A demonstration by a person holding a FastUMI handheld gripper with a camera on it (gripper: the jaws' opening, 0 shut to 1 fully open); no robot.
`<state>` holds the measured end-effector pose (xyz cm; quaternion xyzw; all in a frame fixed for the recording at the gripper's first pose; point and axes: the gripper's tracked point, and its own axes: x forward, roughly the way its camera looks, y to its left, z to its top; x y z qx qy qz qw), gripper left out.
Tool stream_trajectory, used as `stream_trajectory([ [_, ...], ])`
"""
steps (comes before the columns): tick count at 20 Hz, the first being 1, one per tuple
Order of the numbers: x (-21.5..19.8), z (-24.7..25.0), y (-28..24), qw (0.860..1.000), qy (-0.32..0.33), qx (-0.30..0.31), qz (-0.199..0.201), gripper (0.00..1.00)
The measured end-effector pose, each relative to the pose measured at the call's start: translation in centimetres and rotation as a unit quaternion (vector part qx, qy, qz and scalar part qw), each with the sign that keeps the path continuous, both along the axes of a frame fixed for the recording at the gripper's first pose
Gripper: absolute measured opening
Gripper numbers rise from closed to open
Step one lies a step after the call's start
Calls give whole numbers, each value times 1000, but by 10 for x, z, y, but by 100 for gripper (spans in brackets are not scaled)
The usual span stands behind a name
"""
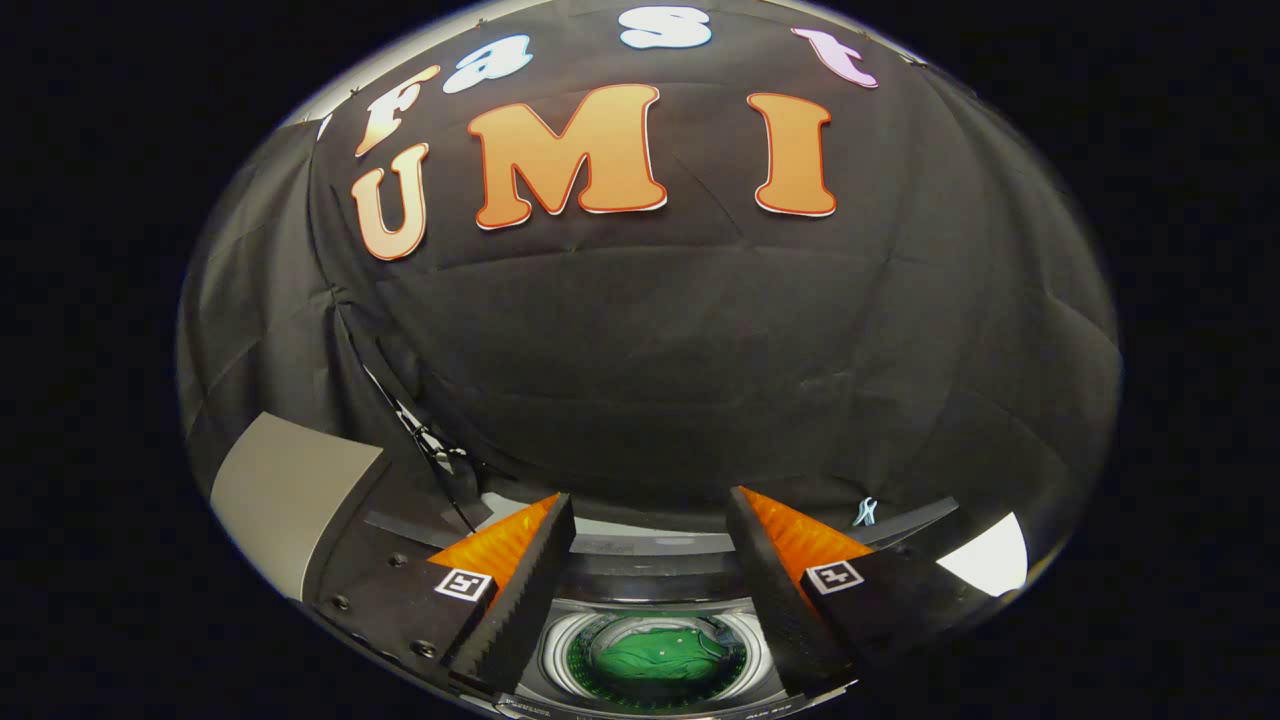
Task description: Put the clothes into the washing machine and then close the washing machine lid.
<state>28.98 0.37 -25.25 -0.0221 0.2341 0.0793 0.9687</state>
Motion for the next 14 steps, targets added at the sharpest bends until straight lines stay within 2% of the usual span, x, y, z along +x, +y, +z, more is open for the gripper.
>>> stream_trajectory([
  [8,-50,-14,-4,1000,-8,6,15,98],
  [11,-78,-34,-10,1000,13,11,21,98],
  [14,-111,-76,-31,999,50,-13,1,100],
])
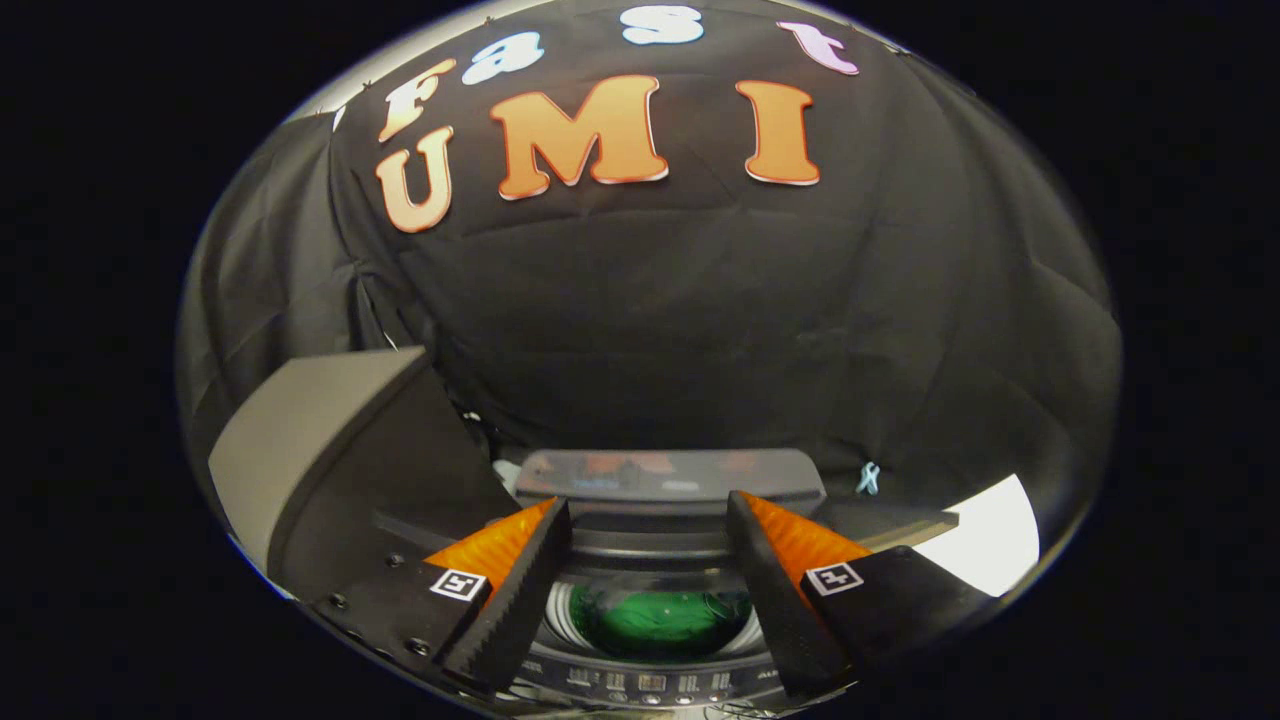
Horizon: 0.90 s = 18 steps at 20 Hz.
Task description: Put the clothes into the washing machine and then close the washing machine lid.
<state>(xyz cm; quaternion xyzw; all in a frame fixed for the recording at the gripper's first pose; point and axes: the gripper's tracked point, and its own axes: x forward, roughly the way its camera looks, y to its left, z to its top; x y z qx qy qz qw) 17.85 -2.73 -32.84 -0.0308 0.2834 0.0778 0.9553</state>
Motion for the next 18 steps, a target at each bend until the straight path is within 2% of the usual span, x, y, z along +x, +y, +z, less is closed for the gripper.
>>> stream_trajectory([
  [4,-46,-42,-21,998,44,8,-33,100],
  [8,-68,-34,-47,996,33,23,-77,100],
  [13,-82,38,-67,991,-30,51,-122,100],
  [18,-91,133,-75,979,-115,74,-149,100],
])
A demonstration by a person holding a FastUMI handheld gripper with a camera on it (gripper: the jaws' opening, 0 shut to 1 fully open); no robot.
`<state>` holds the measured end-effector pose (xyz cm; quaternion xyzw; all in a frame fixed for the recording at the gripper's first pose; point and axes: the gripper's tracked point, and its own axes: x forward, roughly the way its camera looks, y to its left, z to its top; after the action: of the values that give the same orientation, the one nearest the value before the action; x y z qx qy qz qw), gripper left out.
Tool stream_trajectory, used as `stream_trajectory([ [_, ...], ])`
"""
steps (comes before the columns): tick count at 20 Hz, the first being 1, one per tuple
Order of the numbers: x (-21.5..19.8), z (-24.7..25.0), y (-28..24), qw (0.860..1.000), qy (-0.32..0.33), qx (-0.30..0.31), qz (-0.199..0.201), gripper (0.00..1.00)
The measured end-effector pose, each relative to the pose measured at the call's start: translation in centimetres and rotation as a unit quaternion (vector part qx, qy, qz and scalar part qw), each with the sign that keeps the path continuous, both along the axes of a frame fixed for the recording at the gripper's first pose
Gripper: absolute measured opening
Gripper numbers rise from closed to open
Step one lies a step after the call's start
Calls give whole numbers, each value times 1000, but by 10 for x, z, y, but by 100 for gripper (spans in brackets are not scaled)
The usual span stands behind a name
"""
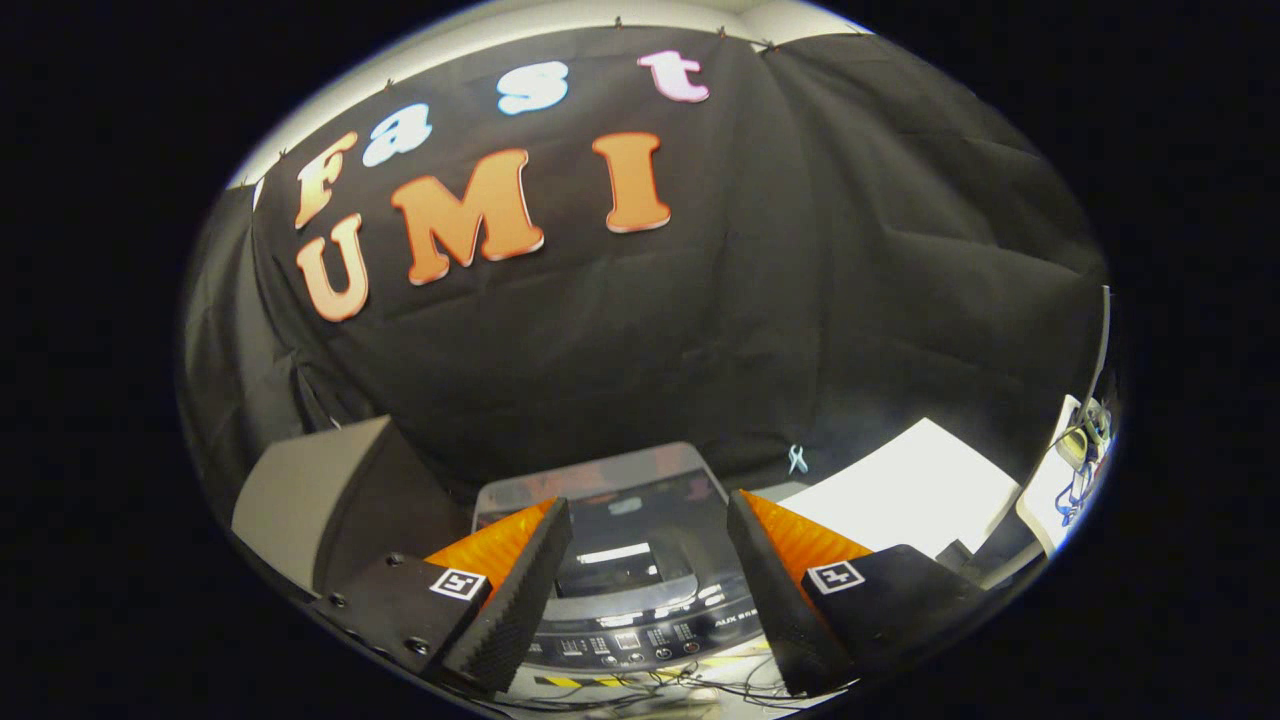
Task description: Put the clothes into the washing machine and then close the washing machine lid.
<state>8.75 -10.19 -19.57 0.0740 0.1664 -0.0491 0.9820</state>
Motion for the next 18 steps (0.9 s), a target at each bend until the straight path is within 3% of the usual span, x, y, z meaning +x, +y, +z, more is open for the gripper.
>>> stream_trajectory([
  [8,-20,130,9,995,-98,-20,2,98],
  [18,-49,232,38,984,-168,-50,23,98],
])
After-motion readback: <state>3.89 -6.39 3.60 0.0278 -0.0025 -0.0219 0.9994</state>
